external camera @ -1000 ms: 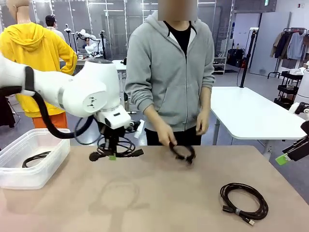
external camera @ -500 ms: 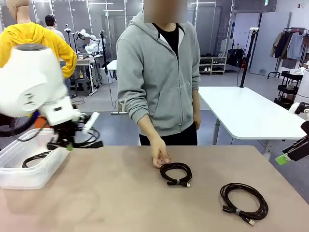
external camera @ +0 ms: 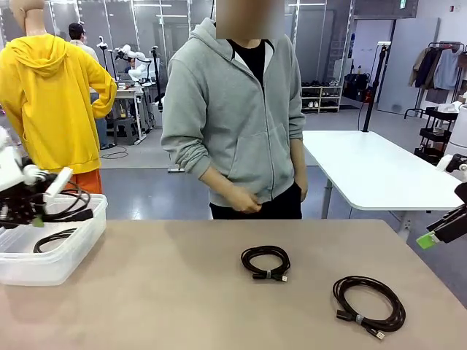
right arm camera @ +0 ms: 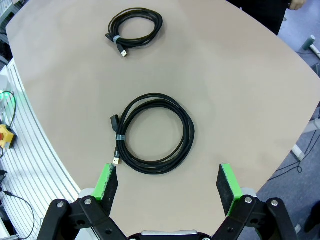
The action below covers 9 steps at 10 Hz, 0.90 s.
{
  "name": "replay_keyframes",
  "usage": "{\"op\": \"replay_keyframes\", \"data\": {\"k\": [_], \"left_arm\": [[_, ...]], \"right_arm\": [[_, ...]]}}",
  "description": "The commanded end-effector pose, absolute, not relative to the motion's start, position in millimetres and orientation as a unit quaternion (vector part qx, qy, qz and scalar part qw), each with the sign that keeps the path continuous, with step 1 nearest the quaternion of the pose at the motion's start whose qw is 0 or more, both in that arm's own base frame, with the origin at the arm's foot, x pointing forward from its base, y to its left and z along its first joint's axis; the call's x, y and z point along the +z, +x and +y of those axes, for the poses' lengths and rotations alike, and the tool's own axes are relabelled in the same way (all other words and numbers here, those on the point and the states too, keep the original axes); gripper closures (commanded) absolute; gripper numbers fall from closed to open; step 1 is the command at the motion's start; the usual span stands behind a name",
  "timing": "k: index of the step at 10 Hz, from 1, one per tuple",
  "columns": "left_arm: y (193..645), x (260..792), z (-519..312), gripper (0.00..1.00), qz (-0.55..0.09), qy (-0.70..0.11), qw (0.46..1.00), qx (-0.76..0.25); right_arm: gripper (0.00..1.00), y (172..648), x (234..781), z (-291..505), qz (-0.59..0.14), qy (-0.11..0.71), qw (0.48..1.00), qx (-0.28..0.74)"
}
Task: Organize and store the cables.
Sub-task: Place the Power Cable into the Organizing box.
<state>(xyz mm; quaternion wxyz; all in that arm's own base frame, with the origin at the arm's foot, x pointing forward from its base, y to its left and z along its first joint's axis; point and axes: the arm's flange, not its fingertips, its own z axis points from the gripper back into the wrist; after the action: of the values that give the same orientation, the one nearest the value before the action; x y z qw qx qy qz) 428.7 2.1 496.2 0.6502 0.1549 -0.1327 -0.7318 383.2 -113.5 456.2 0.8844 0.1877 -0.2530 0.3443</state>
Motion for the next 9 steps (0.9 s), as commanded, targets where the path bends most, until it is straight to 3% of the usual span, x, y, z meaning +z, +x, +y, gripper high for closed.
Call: {"op": "replay_keyframes", "data": {"k": [1,9], "left_arm": [[449,494,32,0.79,-0.129,0.148,0.647,-0.737],[535,435,83,0.79,-0.092,0.066,0.67,-0.734]], "right_arm": [[0.0,383,457,-114,-0.253,0.186,0.885,0.344],[0.0,383,457,-114,-0.253,0.186,0.885,0.344]]}}
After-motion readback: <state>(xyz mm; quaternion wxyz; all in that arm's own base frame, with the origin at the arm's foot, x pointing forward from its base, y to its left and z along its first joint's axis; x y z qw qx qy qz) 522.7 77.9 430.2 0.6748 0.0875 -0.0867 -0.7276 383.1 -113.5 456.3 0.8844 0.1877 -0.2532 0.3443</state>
